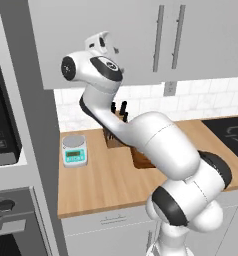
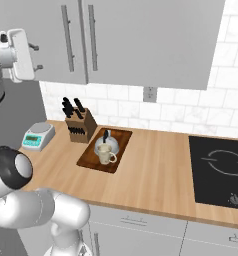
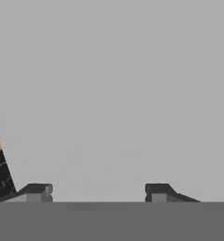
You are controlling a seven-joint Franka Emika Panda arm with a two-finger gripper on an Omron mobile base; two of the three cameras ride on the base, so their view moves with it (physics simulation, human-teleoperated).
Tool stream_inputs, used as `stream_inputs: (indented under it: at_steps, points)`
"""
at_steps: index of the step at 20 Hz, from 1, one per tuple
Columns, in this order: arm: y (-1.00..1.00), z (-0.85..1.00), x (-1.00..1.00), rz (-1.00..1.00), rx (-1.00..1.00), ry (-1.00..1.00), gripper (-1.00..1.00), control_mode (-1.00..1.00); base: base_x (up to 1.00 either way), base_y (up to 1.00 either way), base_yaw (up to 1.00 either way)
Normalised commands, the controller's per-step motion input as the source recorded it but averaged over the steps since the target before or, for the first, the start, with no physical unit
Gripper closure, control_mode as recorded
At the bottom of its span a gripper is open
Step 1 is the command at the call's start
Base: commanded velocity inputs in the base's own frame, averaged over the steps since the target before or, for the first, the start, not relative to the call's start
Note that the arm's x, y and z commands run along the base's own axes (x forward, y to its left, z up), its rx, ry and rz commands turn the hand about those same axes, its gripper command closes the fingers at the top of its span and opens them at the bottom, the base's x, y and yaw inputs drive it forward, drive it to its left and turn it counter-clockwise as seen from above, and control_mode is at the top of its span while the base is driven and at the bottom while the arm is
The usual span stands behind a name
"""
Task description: Pick the kettle from the counter and place it on the tray. Then pick the mug from the cabinet and place it on the tray. Then close the cabinet doors.
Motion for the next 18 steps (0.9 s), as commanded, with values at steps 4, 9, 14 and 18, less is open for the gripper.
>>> stream_inputs:
  at_steps: [4,9,14,18]
  points:
    - [-0.16,0.00,0.52,0.02,0.00,0.06,-1.00,-1.00,0.00,0.00,0.00]
    - [-0.09,0.00,0.46,0.01,0.00,0.07,-1.00,-1.00,0.00,0.00,0.00]
    - [-0.06,0.00,0.44,0.00,0.00,0.05,-1.00,-1.00,0.00,0.00,0.00]
    - [-0.05,0.00,0.42,0.00,0.00,0.02,-1.00,-1.00,0.00,0.00,0.00]
